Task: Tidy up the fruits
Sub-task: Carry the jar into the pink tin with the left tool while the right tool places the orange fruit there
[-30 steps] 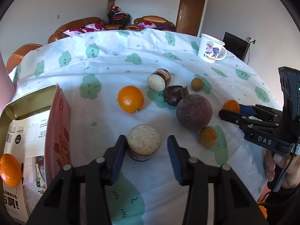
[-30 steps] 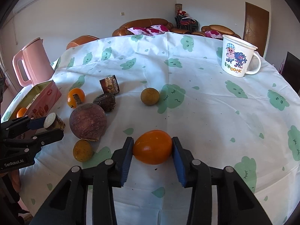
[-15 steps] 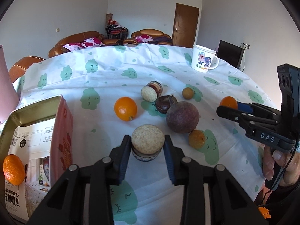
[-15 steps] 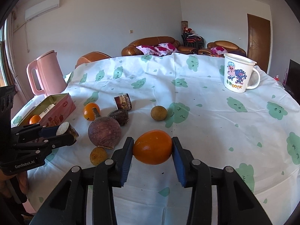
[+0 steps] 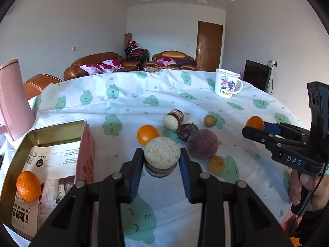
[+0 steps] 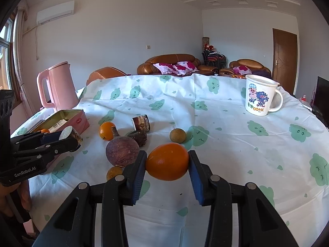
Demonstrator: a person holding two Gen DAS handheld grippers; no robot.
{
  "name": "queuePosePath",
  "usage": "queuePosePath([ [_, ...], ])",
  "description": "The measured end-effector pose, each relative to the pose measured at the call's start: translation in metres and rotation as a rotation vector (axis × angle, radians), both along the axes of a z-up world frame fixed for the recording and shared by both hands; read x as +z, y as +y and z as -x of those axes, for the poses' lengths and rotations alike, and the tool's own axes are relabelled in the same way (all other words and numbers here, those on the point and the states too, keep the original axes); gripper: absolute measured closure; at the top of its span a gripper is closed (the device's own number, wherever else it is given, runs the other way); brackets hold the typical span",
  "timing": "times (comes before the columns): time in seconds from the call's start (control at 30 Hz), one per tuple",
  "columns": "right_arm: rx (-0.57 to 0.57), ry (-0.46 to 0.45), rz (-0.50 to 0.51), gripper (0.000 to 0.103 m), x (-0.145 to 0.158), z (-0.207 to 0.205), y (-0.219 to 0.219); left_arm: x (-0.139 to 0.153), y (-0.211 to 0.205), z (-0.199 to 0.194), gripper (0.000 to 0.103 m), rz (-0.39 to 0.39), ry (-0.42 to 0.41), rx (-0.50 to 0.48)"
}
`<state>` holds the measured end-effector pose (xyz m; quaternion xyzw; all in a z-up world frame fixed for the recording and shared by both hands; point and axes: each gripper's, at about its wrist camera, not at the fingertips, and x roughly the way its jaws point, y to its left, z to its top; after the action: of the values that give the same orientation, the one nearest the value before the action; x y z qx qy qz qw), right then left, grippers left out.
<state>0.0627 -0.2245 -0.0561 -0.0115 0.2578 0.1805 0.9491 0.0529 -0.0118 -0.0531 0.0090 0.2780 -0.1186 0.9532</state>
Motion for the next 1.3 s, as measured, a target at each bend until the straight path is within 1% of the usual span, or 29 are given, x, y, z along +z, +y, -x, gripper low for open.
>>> queuePosePath([
  [0.37,0.017,-0.076,-0.005,0.06,0.004,0.013,0.0,0.006,-0.002,0.012,0.066,-0.013,-0.074,0.016],
  [0.73,0.025,-0.121,-0.011,0.06,0.007,0.02,0.0,0.01,-0.005,0.021,0.066,-0.021,-0.131,0.03],
  [1.03,0.034,-0.176,-0.017,0.06,0.009,0.03,-0.001,0.013,-0.01,0.03,0.066,-0.042,-0.182,0.024],
  [1.3,0.041,-0.223,-0.021,0.06,0.011,0.039,-0.002,0.015,-0.013,0.038,0.066,-0.041,-0.218,0.022],
])
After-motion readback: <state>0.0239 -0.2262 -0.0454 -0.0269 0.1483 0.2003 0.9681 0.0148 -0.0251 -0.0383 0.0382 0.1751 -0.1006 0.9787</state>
